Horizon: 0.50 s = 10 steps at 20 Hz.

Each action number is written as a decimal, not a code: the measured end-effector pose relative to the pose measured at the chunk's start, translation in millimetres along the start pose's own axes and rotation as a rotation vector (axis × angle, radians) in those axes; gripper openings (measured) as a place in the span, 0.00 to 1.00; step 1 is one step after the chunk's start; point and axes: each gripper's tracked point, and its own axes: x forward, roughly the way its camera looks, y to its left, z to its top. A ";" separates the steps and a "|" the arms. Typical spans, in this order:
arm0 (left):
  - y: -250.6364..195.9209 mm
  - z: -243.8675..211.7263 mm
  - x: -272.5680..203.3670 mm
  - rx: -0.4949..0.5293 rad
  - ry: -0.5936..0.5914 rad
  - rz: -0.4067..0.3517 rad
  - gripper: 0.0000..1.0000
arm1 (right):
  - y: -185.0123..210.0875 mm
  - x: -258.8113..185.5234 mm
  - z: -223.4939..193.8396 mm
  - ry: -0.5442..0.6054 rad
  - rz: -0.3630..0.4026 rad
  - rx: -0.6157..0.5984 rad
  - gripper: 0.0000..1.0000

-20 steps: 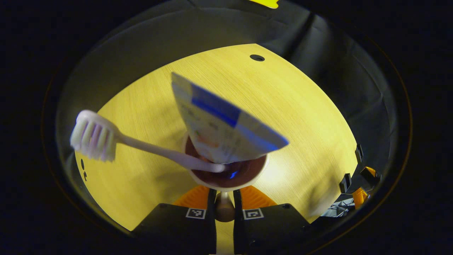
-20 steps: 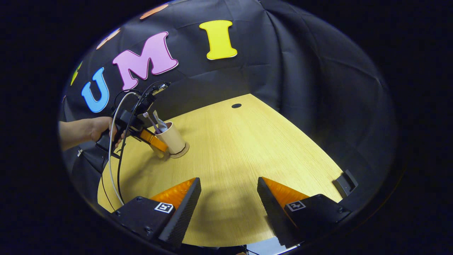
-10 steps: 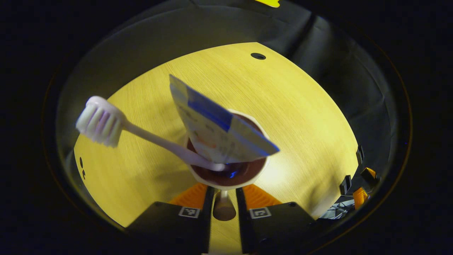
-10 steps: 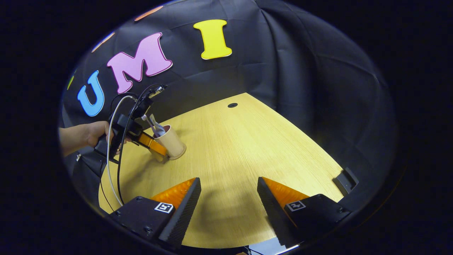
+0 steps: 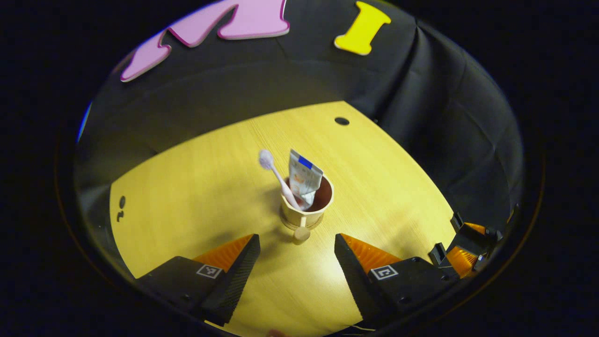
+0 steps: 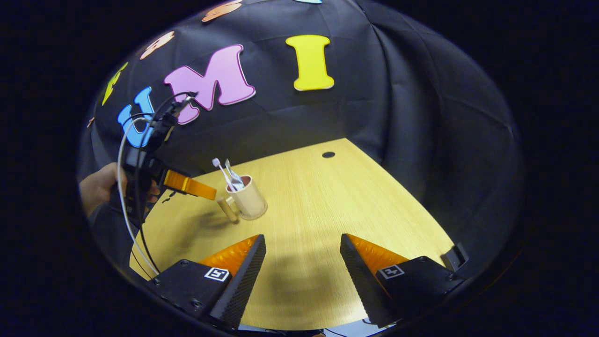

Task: Put the toothbrush and toothpaste on the desktop into the cup, then pick up the cup and place it on the coaster on the desktop.

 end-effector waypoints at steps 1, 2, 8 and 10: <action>5.2 6.0 -25.8 0.000 -0.059 0.030 0.99 | 4.8 -3.4 12.0 -0.021 0.001 -0.020 0.98; 8.4 6.7 -50.7 -0.006 -0.119 0.052 0.99 | 9.8 -8.6 23.2 -0.043 0.005 -0.035 0.98; 16.0 -17.9 -191.6 -0.071 -0.405 0.137 0.99 | 59.2 -65.7 88.8 -0.206 0.033 -0.131 0.98; 17.6 -38.3 -227.9 -0.084 -0.474 0.162 0.99 | 82.0 -89.3 93.4 -0.237 0.054 -0.143 0.98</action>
